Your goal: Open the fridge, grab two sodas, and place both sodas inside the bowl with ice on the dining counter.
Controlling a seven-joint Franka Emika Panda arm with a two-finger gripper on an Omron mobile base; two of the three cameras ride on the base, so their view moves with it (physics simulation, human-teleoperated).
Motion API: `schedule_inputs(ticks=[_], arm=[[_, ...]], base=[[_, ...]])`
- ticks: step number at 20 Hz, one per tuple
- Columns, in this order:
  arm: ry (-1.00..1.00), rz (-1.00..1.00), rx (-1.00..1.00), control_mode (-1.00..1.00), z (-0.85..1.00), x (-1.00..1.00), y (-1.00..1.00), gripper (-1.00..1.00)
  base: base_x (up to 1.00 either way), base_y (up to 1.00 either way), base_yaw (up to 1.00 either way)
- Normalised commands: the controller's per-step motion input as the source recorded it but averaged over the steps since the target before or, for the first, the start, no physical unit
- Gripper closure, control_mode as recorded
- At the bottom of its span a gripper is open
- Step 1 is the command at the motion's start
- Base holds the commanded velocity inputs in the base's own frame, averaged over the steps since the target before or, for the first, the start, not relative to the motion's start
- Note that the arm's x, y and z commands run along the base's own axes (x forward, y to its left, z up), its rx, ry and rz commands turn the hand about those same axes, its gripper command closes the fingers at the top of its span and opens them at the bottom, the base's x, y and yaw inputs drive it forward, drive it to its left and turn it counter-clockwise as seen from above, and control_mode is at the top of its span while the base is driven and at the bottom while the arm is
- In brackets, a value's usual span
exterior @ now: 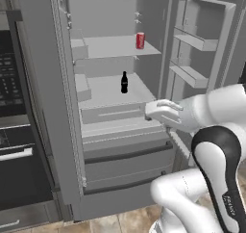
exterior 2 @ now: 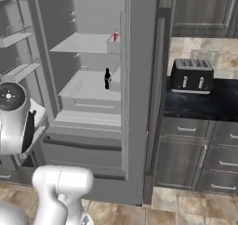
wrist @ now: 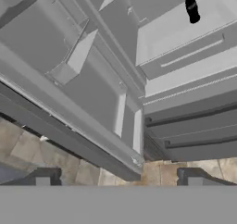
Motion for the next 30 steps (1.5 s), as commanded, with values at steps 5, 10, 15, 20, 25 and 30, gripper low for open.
schedule_inputs(ticks=[5,10,15,20,25,30], arm=[[-0.07,-0.13,-0.24,-1.00,-0.36,-0.68,-0.64,-1.00],[-0.02,-0.08,-0.25,-1.00,-0.41,-0.43,-0.47,-1.00],[0.01,0.00,-0.04,-1.00,-0.11,0.03,-0.02,-1.00],[0.00,-0.02,0.00,-1.00,0.00,0.01,0.00,-1.00],[0.00,-0.07,0.00,1.00,0.00,0.05,0.02,-1.00],[0.00,0.00,0.00,1.00,0.00,0.00,0.00,-1.00]], base=[[0.00,0.00,0.00],[0.00,0.00,0.00],[0.00,0.00,0.00],[0.00,0.00,0.00],[0.13,0.14,-0.10],[0.44,0.45,-0.30]])
